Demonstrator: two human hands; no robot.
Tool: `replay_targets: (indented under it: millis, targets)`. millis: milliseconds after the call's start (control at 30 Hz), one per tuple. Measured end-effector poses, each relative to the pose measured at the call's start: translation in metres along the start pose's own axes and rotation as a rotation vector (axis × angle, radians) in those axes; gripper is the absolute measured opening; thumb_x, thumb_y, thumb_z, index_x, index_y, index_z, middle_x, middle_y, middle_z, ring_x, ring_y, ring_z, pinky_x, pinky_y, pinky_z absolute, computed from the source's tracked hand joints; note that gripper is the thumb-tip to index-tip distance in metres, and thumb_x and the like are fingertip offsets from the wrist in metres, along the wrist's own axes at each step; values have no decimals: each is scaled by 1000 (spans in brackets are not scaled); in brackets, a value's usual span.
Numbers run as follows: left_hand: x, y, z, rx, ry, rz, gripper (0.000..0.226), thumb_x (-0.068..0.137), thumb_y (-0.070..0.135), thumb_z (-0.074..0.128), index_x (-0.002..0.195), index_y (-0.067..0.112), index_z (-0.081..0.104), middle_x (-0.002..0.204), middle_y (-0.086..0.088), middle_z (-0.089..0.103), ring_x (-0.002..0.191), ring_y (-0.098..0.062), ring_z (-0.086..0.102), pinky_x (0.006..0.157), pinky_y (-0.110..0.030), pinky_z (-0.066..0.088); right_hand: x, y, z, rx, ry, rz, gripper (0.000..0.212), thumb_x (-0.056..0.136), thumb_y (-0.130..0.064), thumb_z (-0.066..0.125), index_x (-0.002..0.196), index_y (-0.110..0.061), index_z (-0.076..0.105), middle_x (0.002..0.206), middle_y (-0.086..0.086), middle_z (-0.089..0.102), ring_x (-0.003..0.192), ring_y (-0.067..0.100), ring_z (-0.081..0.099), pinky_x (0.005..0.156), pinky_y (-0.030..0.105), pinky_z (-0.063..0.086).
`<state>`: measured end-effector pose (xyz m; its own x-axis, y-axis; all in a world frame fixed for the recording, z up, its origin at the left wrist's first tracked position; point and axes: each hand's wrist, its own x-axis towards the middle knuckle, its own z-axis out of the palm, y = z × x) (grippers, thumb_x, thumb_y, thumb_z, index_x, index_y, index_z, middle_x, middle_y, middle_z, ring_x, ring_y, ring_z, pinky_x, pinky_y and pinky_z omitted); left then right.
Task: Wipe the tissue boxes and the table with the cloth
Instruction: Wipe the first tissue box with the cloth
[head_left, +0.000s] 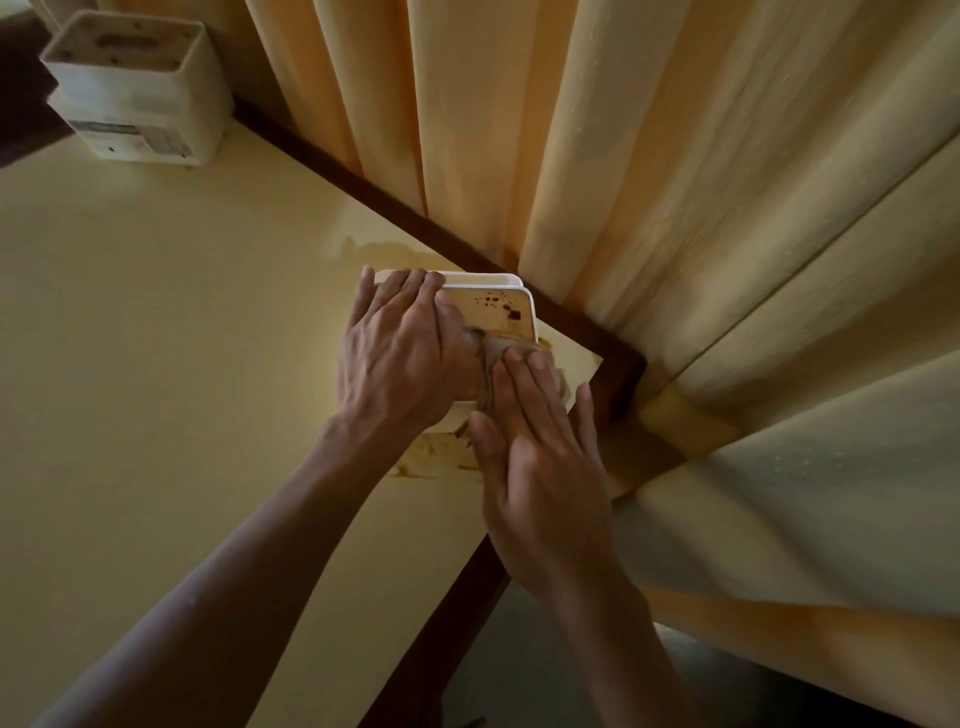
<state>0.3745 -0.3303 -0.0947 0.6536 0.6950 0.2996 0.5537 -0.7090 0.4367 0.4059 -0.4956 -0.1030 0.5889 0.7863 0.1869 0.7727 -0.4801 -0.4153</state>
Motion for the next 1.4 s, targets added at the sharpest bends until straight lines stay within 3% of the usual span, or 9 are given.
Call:
replay_targets:
  millis: [267,500,633,800,1067,1233,1400]
  targets:
    - [-1,1,-1,23,20,22,48,106,28,28,132,6,62,137,-5,64,136,-18,48,126,-40,15,38,10,1,54,-30,34,57,110,-45,15,161,-23,27,169,-11,19,156,0,-3,129,43,2]
    - [2,-2,-2,41,1,34,49,107,29,26,133,7,61,138,-7,62,138,-18,46,127,-41,13,78,19,-10,203,-166,67,52,112,-41,18,161,-26,26,169,-16,16,154,-5,-3,127,35,-6]
    - [1,0,0,60,12,7,50,106,30,23,130,11,62,136,-2,64,137,-15,46,126,-40,11,71,16,-9,159,-145,47,59,108,-45,14,161,-22,27,169,-12,17,155,0,-2,128,37,-3]
    - [1,1,1,64,15,-19,51,103,31,23,130,12,62,134,0,64,136,-15,46,126,-39,11,39,14,-10,235,-89,59,53,109,-42,20,159,-27,31,167,-16,21,154,-5,0,128,37,0]
    - [0,3,1,72,15,-17,49,103,31,26,131,11,61,135,0,64,136,-16,47,126,-38,11,-8,9,-15,255,-5,58,51,109,-38,23,155,-22,41,163,-10,34,155,1,14,128,51,14]
    - [0,2,0,60,6,-9,51,102,30,28,135,9,60,139,-2,62,137,-17,46,126,-38,12,9,14,-13,203,-39,41,53,108,-39,21,154,-25,44,162,-14,33,155,-1,10,129,51,5]
    - [0,3,-1,60,2,-6,49,103,28,31,136,7,60,140,-5,62,138,-18,46,126,-38,12,43,16,-9,151,-62,44,59,105,-43,15,156,-23,37,165,-12,29,156,1,7,126,40,-7]
